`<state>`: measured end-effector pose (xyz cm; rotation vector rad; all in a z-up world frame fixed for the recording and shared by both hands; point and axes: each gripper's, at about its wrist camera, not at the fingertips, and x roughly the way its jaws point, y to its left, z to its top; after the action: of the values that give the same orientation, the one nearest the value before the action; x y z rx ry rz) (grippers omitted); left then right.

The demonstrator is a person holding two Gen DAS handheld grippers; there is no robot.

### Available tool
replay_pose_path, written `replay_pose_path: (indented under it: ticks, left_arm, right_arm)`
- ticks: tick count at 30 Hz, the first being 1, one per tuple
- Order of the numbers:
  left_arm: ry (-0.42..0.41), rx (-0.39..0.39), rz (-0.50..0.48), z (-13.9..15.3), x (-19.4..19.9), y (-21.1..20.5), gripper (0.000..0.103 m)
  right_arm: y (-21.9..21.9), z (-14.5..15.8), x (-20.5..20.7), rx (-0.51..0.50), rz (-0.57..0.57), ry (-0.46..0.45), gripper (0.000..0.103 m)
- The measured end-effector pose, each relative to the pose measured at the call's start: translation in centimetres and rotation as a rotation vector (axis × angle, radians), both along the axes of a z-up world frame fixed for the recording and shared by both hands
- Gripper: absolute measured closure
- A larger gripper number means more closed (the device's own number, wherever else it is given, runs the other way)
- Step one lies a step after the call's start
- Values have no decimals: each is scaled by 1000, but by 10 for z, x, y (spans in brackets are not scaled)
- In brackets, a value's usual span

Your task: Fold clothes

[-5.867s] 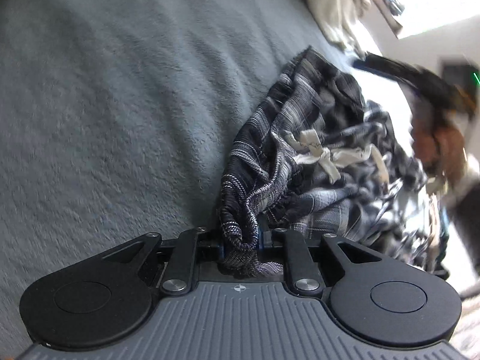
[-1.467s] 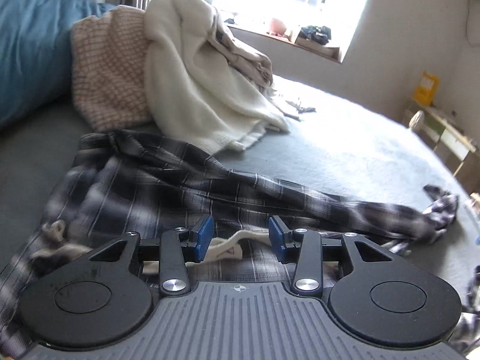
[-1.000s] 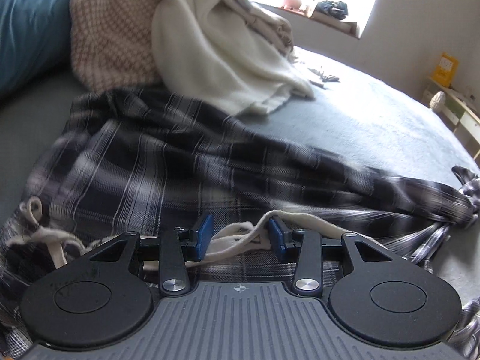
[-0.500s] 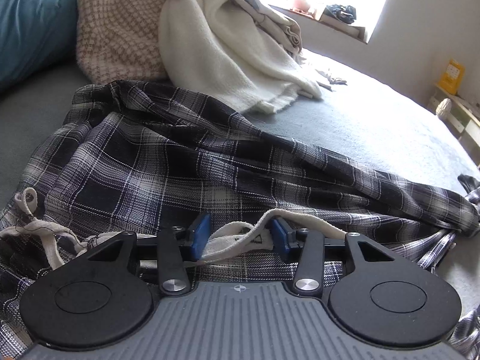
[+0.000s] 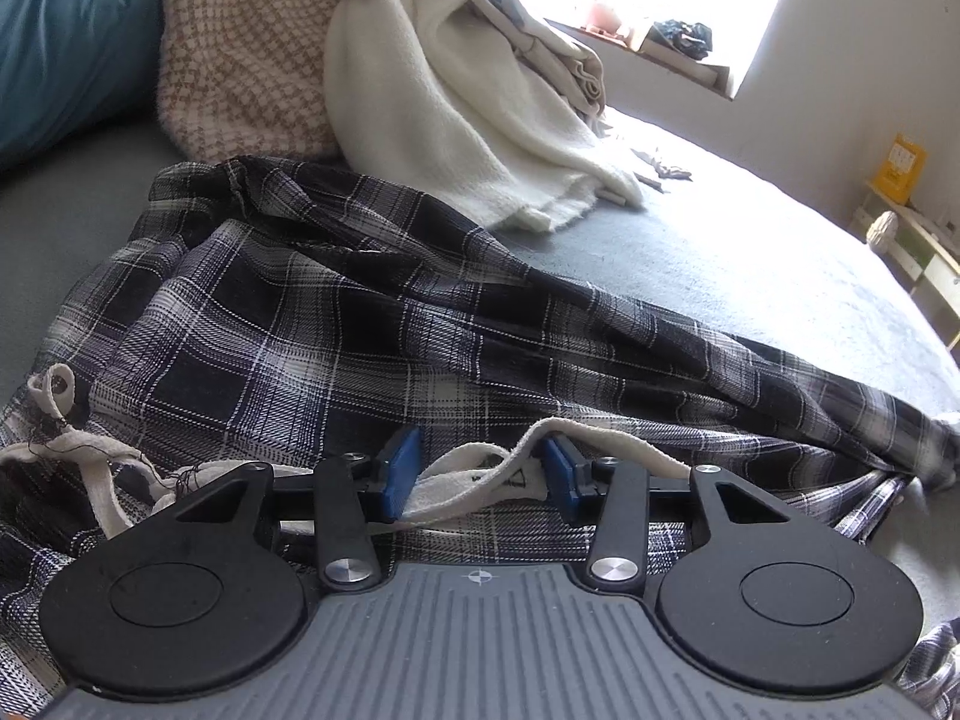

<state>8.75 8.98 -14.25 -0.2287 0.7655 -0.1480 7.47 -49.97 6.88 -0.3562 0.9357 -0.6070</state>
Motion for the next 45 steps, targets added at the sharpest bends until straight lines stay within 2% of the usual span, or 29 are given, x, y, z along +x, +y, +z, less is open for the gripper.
replay_pose_path:
  ticks: [2, 6, 8, 9, 10, 12, 19, 22, 23, 25, 27, 30, 32, 34, 36, 39, 45]
  left_arm:
    - [-3, -5, 3, -1, 0, 1, 58]
    - [-9, -1, 1, -1, 0, 1, 58]
    - [-9, 0, -1, -1, 0, 1, 58]
    - [-7, 0, -1, -1, 0, 1, 58]
    - [-5, -2, -1, 0, 0, 1, 58]
    - [0, -9, 4, 0, 1, 2, 58]
    - [-15, -12, 4, -2, -2, 3, 58]
    - [-24, -12, 9, -3, -3, 2, 58]
    - [-26, -13, 11, -4, -3, 2, 58]
    - [-24, -17, 14, -4, -3, 3, 58]
    - [-23, -21, 14, -4, -3, 3, 58]
    - [-23, -24, 12, -4, -2, 4, 58]
    - [-23, -25, 10, -4, -2, 5, 58]
    - [-23, -25, 9, -4, -2, 5, 58]
    - [-22, -25, 9, -4, -2, 5, 58]
    - [-26, -21, 9, -4, -2, 4, 58]
    - [-32, -17, 5, -5, -1, 5, 58]
  right_arm:
    - [-4, 0, -4, 13, -6, 44, 100]
    - [-28, -29, 4, 88, -106, 58, 100]
    - [-41, -48, 9, 137, -172, 44, 96]
    - [-46, -57, 12, 159, -210, 38, 88]
    - [-51, -66, 15, 180, -248, 33, 68]
    - [-45, -66, 11, 257, -254, -26, 49]
    - [-20, -64, -5, 531, -263, -241, 49]
    - [24, -81, -8, 813, -171, -244, 50]
    - [35, -96, -12, 911, -181, -236, 50]
    - [58, -127, -18, 1109, -207, -218, 51]
    - [73, -163, -26, 1279, -283, -219, 53]
    - [80, -206, -36, 1437, -395, -295, 60]
    - [83, -222, -39, 1471, -440, -329, 69]
    - [84, -224, -43, 1476, -455, -365, 89]
    - [83, -216, -47, 1461, -434, -402, 94]
    - [81, -193, -49, 1411, -360, -462, 98]
    - [72, -150, -14, 1329, -243, -529, 98]
